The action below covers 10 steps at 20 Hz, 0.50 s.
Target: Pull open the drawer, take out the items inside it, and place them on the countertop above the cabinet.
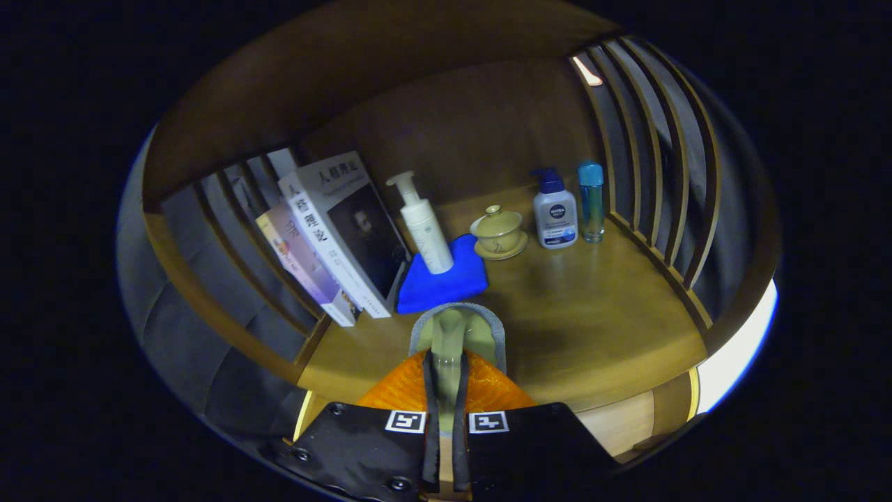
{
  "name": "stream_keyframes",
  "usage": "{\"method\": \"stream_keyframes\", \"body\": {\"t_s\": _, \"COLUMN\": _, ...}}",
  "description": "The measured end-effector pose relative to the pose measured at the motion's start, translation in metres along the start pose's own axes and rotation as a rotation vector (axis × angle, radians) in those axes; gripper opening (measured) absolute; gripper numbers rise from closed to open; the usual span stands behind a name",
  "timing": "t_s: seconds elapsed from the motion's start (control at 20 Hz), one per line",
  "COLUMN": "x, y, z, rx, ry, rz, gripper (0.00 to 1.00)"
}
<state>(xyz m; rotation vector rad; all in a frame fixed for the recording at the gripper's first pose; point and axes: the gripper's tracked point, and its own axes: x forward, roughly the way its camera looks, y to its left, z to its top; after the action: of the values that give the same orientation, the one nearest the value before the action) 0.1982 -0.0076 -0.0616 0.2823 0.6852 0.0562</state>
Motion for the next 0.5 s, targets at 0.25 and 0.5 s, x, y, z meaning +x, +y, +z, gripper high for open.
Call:
{"method": "stream_keyframes", "body": {"t_s": 0.25, "x": 0.024, "y": -0.011, "z": 0.003, "rx": 0.024, "ry": 0.008, "rz": -0.056, "gripper": 0.11}}
{"method": "stream_keyframes", "body": {"t_s": 0.5, "x": 0.033, "y": -0.015, "z": -0.005, "rx": 0.005, "ry": 0.041, "rz": -0.069, "gripper": 0.14}}
